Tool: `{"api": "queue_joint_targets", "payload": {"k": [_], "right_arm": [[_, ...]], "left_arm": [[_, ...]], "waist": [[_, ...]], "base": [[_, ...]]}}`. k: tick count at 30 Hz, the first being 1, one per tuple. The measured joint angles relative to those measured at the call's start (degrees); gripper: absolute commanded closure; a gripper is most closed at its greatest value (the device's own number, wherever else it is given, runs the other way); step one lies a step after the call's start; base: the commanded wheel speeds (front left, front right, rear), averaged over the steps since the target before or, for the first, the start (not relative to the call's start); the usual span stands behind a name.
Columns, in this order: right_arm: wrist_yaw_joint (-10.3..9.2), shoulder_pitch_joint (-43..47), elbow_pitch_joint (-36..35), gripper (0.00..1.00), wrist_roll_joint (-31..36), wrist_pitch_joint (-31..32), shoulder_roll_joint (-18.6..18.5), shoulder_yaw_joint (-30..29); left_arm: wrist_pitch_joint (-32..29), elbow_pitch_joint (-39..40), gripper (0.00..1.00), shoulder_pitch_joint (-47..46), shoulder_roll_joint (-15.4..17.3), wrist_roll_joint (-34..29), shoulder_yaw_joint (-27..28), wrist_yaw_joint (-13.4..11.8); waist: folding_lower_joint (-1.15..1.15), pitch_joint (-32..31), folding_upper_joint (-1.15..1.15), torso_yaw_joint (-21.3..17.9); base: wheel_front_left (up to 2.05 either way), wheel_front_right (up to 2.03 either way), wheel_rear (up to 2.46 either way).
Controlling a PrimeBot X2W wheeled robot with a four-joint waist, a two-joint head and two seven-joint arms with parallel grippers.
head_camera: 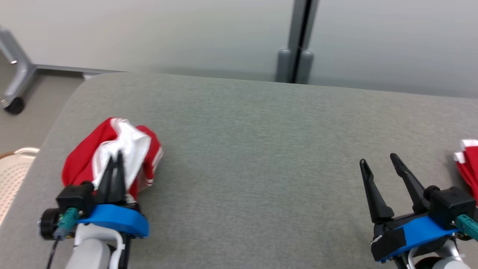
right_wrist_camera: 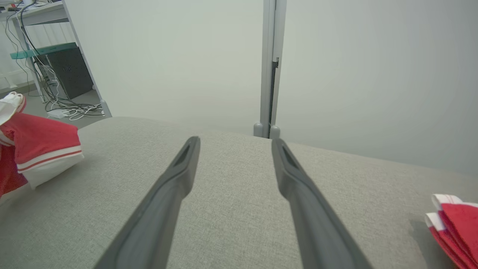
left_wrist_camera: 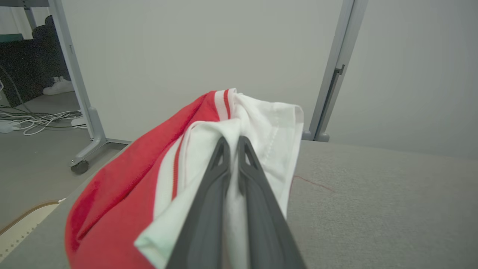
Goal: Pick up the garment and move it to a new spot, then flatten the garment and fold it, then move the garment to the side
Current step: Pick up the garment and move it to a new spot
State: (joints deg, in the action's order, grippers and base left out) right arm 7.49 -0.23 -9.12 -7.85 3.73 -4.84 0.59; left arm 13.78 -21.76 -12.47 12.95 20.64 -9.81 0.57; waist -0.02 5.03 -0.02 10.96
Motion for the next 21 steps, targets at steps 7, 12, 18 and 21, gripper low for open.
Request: {"api": "queue_joint_targets", "payload": {"k": [7,12,18,21], "right_arm": [[0.0,-0.12,0.16,0.0,-0.32,-0.34,0.51,0.86],[0.0,-1.03,0.9,0.0,-0.75,-1.18,0.74,0.81],[0.0,-1.59,2.92,0.0,-2.26,-2.36,1.14,0.56],[0.0,-2.25,3.91,0.0,-3.11,-3.35,1.24,0.8]], "left_arm": [[-3.34,4.66,1.0,-0.81,-2.71,-1.27,-6.31,2.58],[-4.74,4.47,1.0,-4.97,-5.25,-2.79,-11.7,4.49],[-5.11,0.38,1.0,-8.57,-7.8,-3.04,-18.61,6.03],[-5.08,-2.4,1.0,-9.57,-8.57,-2.37,-21.49,6.37]], "waist": [[0.02,1.87,0.01,-7.62],[0.03,4.99,0.02,-14.19],[0.03,8.43,0.03,-21.0],[0.03,9.88,0.03,-23.23]], "base": [[0.0,0.0,0.0],[0.0,0.0,0.0],[0.0,0.0,0.0],[0.0,0.0,0.0]]}}
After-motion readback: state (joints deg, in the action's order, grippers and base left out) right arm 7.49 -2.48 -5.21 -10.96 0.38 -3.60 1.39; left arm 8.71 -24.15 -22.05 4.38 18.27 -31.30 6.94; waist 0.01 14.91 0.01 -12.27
